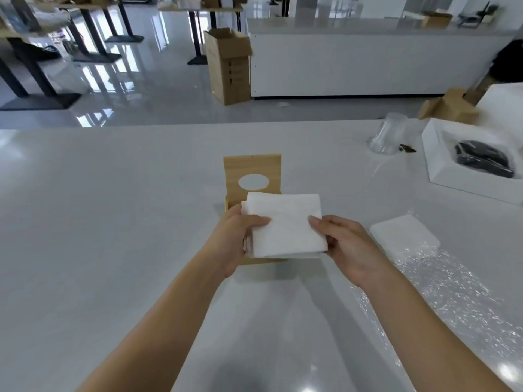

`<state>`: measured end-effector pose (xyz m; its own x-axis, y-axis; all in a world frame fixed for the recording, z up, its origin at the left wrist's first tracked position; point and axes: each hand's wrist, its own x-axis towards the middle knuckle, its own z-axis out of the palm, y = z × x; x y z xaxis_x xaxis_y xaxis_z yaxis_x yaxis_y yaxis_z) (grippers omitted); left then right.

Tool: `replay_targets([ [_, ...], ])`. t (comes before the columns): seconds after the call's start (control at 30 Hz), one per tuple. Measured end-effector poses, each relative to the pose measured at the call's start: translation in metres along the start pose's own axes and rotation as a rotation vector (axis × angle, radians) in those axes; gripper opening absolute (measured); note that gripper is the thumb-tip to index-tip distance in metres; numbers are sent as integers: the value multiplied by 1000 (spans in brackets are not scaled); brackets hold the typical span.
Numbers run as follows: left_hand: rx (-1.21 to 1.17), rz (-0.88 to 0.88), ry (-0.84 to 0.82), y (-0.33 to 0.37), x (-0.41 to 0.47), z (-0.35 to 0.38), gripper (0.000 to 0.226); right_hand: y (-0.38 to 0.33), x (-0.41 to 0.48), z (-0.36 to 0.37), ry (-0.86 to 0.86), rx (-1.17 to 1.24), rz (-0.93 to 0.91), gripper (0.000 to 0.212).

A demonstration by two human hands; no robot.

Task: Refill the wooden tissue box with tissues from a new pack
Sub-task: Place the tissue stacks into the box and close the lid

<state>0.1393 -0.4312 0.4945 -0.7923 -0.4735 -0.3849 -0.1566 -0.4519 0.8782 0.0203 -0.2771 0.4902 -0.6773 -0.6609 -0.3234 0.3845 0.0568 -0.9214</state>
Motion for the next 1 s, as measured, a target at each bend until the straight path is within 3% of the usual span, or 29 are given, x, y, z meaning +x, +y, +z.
replay_targets([
  [0.33, 25, 36, 230, 13, 17, -23, 32, -11, 43, 39, 94, -254, -50, 8],
  [0.57, 280, 65, 370, 13, 29, -24, 10, -5, 59, 46, 139, -367, -26, 15],
  [0.77, 416, 86, 428, 7, 36, -28, 19, 1, 66, 46, 187, -499, -60, 19],
  [0.87, 477, 101, 502, 7, 37, -33, 40, 2, 67, 49, 199, -647, -113, 25],
  [1.0, 686, 161, 532, 5, 39, -38, 37, 7, 69, 54, 220, -952, -186, 23],
])
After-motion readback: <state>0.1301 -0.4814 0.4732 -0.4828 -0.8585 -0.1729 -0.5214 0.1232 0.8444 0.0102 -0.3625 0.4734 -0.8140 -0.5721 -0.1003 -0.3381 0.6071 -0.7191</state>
